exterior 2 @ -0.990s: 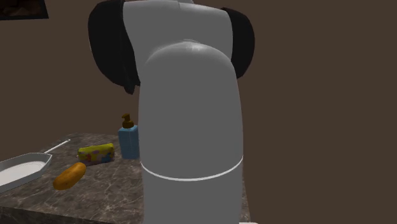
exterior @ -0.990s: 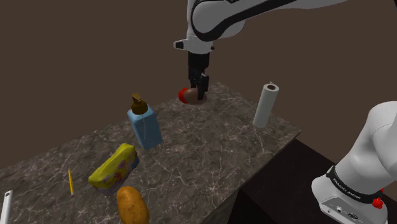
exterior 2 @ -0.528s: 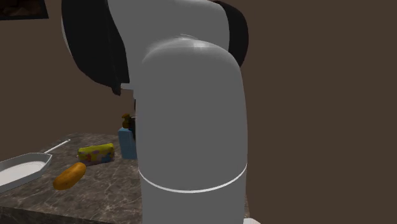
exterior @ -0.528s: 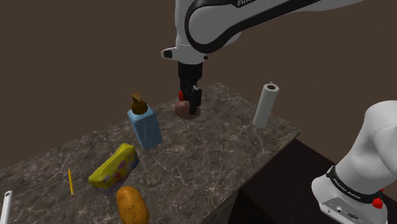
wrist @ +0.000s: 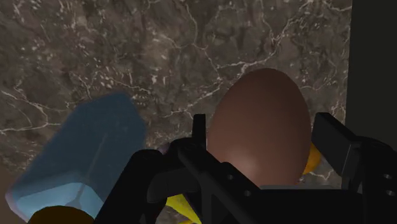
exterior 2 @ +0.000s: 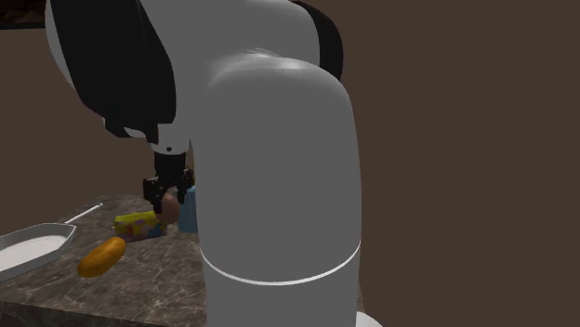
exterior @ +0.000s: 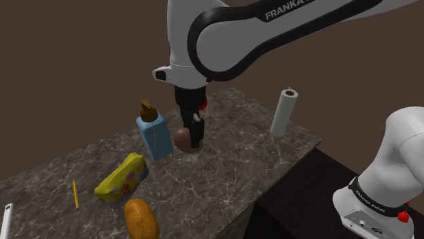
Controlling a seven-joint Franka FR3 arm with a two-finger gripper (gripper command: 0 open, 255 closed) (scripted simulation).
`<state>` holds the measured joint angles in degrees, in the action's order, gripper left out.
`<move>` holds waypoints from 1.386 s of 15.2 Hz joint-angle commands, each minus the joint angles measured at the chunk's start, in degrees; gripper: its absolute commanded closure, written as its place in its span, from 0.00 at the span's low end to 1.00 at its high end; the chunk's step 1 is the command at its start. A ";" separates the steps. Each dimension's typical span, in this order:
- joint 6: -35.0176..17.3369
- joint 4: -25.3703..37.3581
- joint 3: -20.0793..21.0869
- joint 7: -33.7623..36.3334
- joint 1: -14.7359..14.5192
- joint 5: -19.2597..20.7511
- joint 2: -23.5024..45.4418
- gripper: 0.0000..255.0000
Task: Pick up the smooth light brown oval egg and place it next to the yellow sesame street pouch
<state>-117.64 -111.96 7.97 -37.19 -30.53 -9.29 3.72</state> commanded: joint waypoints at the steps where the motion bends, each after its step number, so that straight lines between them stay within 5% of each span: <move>1: -0.47 0.46 1.34 3.05 -1.56 0.29 0.46 1.00; 8: -1.28 3.96 5.22 12.54 -6.55 1.93 3.53 1.00; 21: -10.49 -1.61 5.21 11.80 -6.84 2.18 7.27 1.00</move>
<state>-127.33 -113.09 13.18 -25.31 -37.37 -7.11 10.70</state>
